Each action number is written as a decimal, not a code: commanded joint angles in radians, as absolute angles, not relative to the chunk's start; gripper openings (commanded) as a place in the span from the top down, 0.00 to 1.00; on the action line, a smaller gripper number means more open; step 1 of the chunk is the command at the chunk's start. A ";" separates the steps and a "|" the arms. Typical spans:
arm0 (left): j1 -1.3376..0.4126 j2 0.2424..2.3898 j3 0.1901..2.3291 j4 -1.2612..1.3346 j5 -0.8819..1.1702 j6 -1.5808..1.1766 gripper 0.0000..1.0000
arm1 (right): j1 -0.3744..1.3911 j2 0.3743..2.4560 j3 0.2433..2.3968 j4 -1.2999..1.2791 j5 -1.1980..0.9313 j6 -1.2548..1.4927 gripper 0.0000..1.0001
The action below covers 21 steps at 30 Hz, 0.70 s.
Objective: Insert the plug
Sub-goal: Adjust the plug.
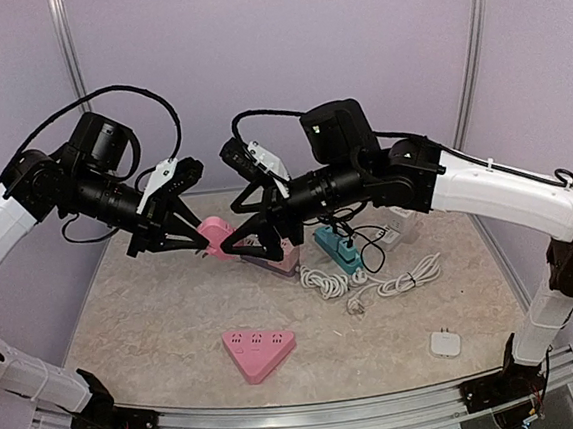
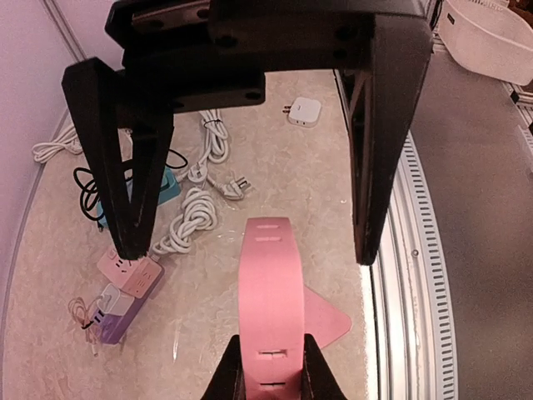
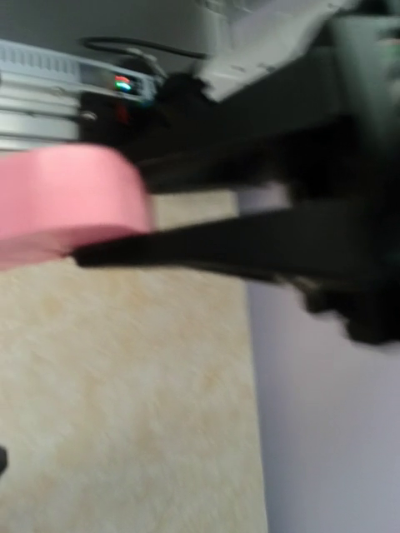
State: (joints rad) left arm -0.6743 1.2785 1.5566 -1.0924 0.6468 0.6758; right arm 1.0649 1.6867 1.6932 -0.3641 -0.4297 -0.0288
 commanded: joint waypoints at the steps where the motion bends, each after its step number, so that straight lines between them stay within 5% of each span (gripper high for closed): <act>1: -0.685 1.303 1.594 -1.137 0.679 0.704 1.00 | 1.041 1.717 1.740 -0.458 -0.571 -0.113 0.13; 5: -0.687 1.322 1.602 -1.138 0.692 0.706 1.00 | 1.040 1.736 1.734 -0.430 -0.579 -0.103 0.27; 11: -0.695 1.343 1.614 -1.137 0.699 0.708 1.00 | 1.028 1.765 1.730 -0.385 -0.594 -0.060 0.75; 13: -0.695 1.345 1.616 -1.135 0.700 0.707 1.00 | 1.028 1.770 1.724 -0.360 -0.604 -0.042 0.98; 17: -0.694 1.353 1.603 -1.118 0.696 0.694 0.98 | 1.025 1.766 1.708 -0.330 -0.603 -0.021 1.00; 19: -0.689 1.354 1.585 -1.109 0.692 0.689 0.54 | 1.026 1.758 1.701 -0.333 -0.581 -0.021 1.00; 21: -0.680 1.349 1.555 -1.098 0.691 0.693 0.28 | 1.025 1.744 1.691 -0.329 -0.568 -0.024 1.00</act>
State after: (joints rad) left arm -0.6807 1.3491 1.5856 -1.1332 0.6685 0.6674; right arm 1.0374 1.7519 1.7123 -0.3817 -0.5930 -0.0605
